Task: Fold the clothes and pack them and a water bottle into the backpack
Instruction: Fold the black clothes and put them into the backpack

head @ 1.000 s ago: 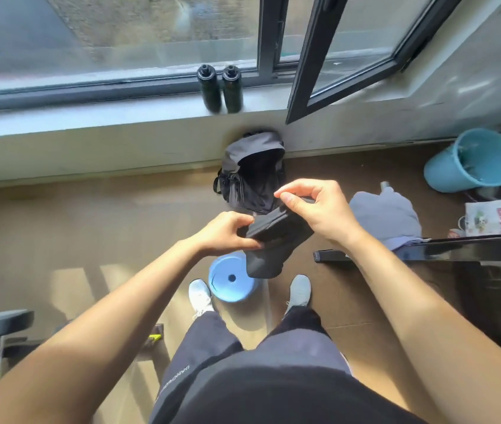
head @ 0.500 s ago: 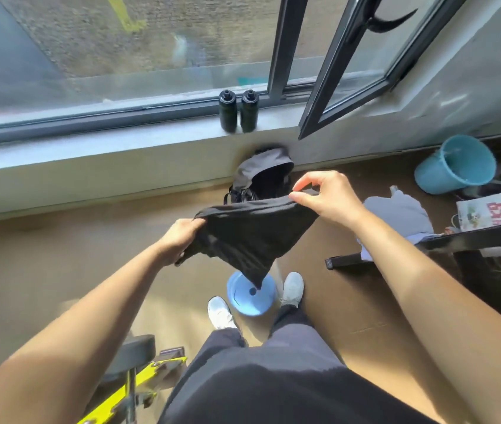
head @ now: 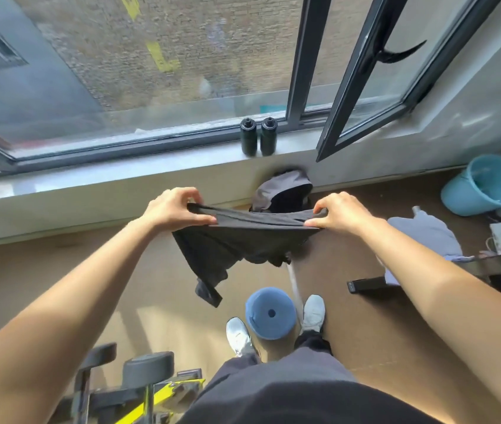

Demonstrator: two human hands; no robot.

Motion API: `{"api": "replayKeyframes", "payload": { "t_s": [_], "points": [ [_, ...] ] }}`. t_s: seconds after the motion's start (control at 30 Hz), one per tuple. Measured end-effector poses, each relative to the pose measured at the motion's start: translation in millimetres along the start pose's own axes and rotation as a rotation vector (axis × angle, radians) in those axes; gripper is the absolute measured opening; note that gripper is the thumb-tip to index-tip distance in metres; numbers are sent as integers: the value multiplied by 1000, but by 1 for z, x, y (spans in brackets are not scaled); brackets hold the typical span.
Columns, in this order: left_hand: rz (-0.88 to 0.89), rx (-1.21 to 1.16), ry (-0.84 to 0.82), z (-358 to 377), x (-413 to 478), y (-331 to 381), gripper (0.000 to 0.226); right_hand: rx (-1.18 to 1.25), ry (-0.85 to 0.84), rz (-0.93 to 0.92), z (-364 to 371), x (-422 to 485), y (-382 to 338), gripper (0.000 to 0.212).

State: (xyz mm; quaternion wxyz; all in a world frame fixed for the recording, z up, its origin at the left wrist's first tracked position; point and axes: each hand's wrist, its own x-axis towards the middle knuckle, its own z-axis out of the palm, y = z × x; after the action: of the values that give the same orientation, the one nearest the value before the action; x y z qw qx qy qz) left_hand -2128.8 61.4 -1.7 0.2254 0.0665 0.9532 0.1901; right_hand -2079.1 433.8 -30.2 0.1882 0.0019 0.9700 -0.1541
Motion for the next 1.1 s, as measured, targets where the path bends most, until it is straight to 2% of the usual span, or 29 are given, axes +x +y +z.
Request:
{"api": "replayKeyframes", "payload": {
  "t_s": [0.07, 0.13, 0.23, 0.33, 0.43, 0.47, 0.53, 0.6, 0.63, 0.7, 0.77, 0.87, 0.97, 1.0, 1.03, 1.1],
  "points": [
    [-23, 249, -111, -5, -4, -10, 68, -14, -11, -7, -3, 1, 1, 50],
    [-67, 364, -191, -7, -5, -19, 91, -45, -13, 1, -6, 4, 0, 49],
    [-142, 575, -261, -4, -4, -24, 107, -64, 24, 79, -15, 15, -3, 47],
    [-159, 727, -245, 2, -1, -21, 80, 205, 127, 190, -24, 25, -12, 55],
    [-184, 659, -168, 6, 9, -18, 48, 700, 244, 367, -24, 37, -24, 50],
    [-205, 566, -165, 6, 13, -17, 42, 871, 277, 413, -25, 40, -27, 48],
    [-260, 231, -190, 5, 22, -15, 37, 1167, 307, 416, -29, 45, -31, 38],
    [-290, -217, -207, 3, 28, -10, 33, 1343, 269, 332, -29, 42, -37, 32],
    [-289, -438, -214, 2, 29, -5, 32, 1366, 238, 282, -26, 37, -41, 40],
    [-273, -810, -231, 1, 28, 11, 37, 1290, 196, 231, -8, 29, -48, 65],
    [-235, -1057, -235, -2, 26, 35, 39, 1127, 111, 234, 25, 18, -53, 80],
    [-177, -1297, -222, -12, 20, 77, 34, 939, -100, 198, 86, -2, -62, 83],
    [-173, -1492, -244, -26, 14, 103, 46, 817, -162, 200, 137, -13, -64, 103],
    [-162, -1559, -259, -30, 11, 109, 49, 811, -151, 211, 138, -18, -69, 102],
    [-150, -1623, -273, -35, 8, 113, 49, 839, -133, 228, 138, -22, -72, 93],
    [-115, -1727, -291, -44, 3, 121, 45, 918, -85, 199, 137, -25, -79, 60]
  ]
}}
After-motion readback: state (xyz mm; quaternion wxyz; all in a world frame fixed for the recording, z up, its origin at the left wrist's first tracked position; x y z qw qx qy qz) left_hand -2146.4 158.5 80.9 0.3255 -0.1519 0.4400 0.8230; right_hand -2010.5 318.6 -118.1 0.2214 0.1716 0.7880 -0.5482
